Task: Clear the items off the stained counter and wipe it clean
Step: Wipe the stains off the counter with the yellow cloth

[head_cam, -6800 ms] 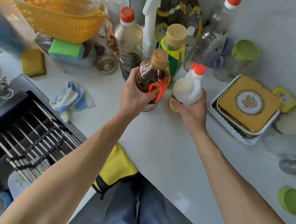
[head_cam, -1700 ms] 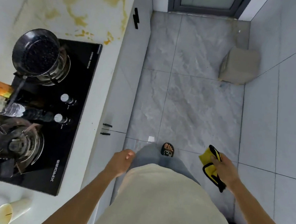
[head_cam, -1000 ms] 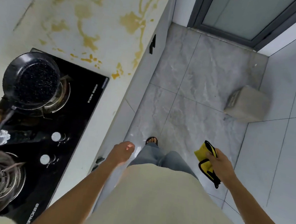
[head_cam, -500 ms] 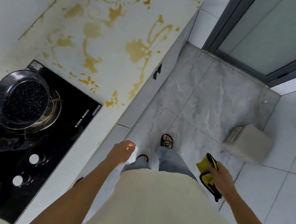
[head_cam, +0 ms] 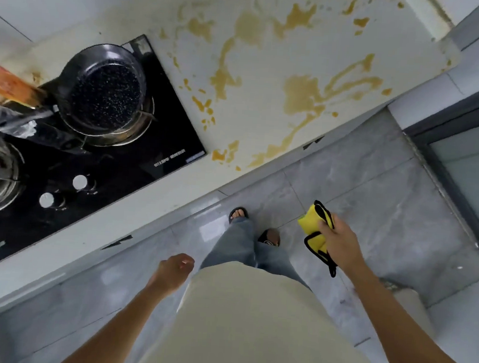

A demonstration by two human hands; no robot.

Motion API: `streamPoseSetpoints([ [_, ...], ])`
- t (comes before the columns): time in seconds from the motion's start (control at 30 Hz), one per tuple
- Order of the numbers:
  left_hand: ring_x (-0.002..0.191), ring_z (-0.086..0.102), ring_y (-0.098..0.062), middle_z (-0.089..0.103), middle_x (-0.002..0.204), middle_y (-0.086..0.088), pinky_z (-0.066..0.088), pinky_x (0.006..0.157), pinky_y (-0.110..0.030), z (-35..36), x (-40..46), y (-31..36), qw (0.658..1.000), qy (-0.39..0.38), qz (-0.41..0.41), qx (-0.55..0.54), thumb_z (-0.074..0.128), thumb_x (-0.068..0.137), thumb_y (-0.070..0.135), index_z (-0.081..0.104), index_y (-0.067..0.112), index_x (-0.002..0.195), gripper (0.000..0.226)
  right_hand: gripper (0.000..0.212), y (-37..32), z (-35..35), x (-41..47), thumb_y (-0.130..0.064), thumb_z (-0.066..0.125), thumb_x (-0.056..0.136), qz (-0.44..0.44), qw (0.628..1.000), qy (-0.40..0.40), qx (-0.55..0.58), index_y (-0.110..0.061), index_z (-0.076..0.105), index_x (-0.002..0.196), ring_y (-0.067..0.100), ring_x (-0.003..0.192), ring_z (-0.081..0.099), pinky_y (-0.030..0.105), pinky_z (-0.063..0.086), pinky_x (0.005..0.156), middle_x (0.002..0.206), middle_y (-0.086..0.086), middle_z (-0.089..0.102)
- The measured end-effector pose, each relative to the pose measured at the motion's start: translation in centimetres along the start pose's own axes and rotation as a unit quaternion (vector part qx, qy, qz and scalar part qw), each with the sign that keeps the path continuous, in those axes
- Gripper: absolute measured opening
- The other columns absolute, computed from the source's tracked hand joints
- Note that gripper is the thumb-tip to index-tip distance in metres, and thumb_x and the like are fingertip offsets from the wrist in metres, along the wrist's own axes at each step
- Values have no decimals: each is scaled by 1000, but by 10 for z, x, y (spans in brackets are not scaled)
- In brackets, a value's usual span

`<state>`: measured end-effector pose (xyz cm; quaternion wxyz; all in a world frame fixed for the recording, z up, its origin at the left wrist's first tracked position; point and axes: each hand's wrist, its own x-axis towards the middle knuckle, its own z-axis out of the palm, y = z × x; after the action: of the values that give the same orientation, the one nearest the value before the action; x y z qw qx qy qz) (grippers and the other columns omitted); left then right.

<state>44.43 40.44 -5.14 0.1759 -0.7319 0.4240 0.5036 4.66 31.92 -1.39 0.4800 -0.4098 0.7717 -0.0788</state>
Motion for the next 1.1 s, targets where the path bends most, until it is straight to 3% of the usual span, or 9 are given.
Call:
streamPoseSetpoints([
  [0.27, 115, 69, -24, 73, 130, 5, 54, 98, -32, -27, 15, 33, 993, 81, 55, -73, 48, 108, 25, 73, 26, 125, 31, 21, -93, 17, 27, -33, 53, 108, -135, 991, -2, -17, -15, 64, 112, 10, 87, 64, 36, 47, 75, 93, 4, 69],
  [0.33, 108, 71, -23, 76, 118, 3, 54, 91, -32, -41, 21, 54, 983, 124, 78, -112, 50, 107, 26, 73, 26, 121, 27, 17, -119, 21, 34, -34, 52, 108, -178, 983, 10, -32, -22, 63, 115, -5, 78, 61, 22, 44, 67, 83, -8, 65],
  [0.43, 114, 66, -13, 71, 125, 8, 47, 93, -24, -62, 25, 86, 960, 197, 132, -151, 51, 106, 25, 70, 26, 129, 29, 24, -155, 26, 45, -30, 50, 109, -239, 969, 23, -62, -18, 60, 127, 0, 70, 58, 6, 39, 60, 82, -11, 62],
  [0.53, 134, 55, -20, 63, 144, 2, 43, 110, -27, -74, 33, 109, 940, 266, 172, -128, 52, 105, 21, 64, 21, 139, 36, 30, -186, 32, 61, -19, 48, 108, -319, 943, 25, -89, -14, 54, 138, 7, 78, 64, 13, 40, 62, 99, -6, 66],
  [0.6, 147, 43, -29, 53, 156, -5, 37, 122, -37, -75, 40, 117, 937, 290, 181, -76, 54, 105, 19, 58, 17, 147, 42, 39, -200, 45, 75, -8, 50, 105, -380, 919, 11, -108, -13, 51, 144, 8, 103, 68, 23, 51, 86, 126, 1, 67],
  [0.7, 159, 23, -35, 31, 170, -12, 27, 128, -50, -67, 50, 124, 937, 308, 162, -13, 54, 105, 23, 42, 16, 158, 55, 53, -199, 78, 95, 1, 56, 101, -443, 869, -4, -218, -7, 47, 152, 34, 156, 29, 49, 31, 125, 162, 11, 42],
  [0.8, 164, 5, -36, 9, 177, -12, 15, 129, -56, -52, 59, 124, 942, 302, 142, 18, 50, 106, 30, 25, 18, 167, 67, 61, -180, 113, 110, -12, 56, 102, -450, 824, -69, -336, -15, 38, 160, 37, 162, 5, 60, 15, 127, 174, 9, 17],
  [0.97, 165, -4, -34, -4, 179, -10, 10, 130, -57, -37, 71, 116, 939, 313, 137, 35, 42, 108, 38, 10, 22, 170, 72, 84, -152, 142, 115, -69, 30, 102, -442, 790, -54, -421, -24, 7, 168, 32, 161, -14, 59, -4, 127, 176, 5, -10],
  [1.1, 165, -8, -30, -7, 179, -5, 8, 131, -57, -32, 75, 112, 933, 325, 149, 28, 23, 110, 42, 7, 25, 171, 65, 66, -154, 151, 120, -58, 13, 109, -431, 797, -31, -423, -30, 5, 168, 28, 162, -11, 61, 4, 129, 176, -3, -7],
])
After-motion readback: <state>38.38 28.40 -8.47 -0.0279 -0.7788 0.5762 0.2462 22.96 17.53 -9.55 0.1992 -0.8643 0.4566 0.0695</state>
